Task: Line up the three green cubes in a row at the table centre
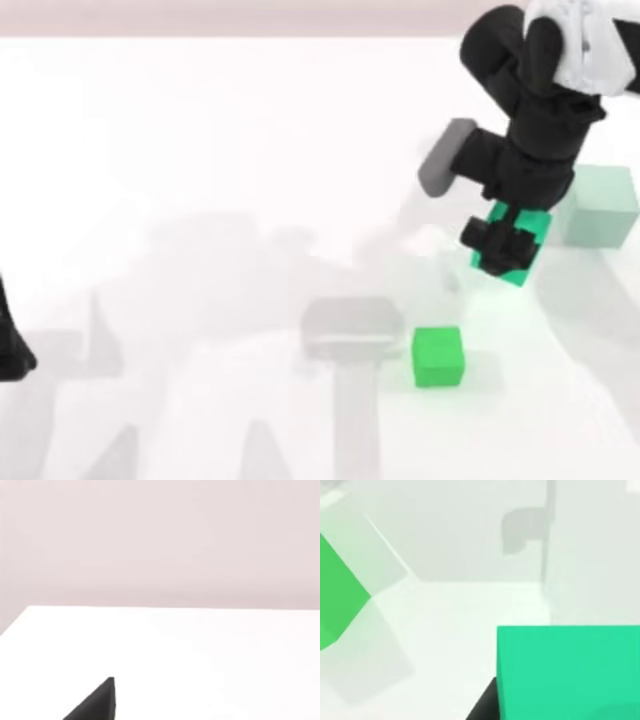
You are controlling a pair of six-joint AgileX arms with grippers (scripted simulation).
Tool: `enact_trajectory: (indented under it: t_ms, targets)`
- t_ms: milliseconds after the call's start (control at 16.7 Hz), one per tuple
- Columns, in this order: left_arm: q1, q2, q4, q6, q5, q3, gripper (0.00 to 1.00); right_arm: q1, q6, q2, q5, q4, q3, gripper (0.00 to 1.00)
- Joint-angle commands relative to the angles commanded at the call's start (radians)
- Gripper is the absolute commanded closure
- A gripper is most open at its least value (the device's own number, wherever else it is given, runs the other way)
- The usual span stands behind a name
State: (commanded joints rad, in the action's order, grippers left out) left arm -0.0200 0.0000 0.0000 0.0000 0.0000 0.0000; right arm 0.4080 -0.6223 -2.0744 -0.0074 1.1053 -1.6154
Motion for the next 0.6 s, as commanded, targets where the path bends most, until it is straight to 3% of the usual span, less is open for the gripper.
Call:
enact_trajectory:
  t_ms: [360,600]
  targets:
    - [0.000,0.000,0.000,0.000,0.000,0.000,0.00,-0.001,0.001,0.007,0.000,0.016,-0.012,1.00]
    - [0.000,0.000,0.000,0.000,0.000,0.000,0.00,0.107,-0.033,0.004,-0.001,0.041,-0.036,1.00]
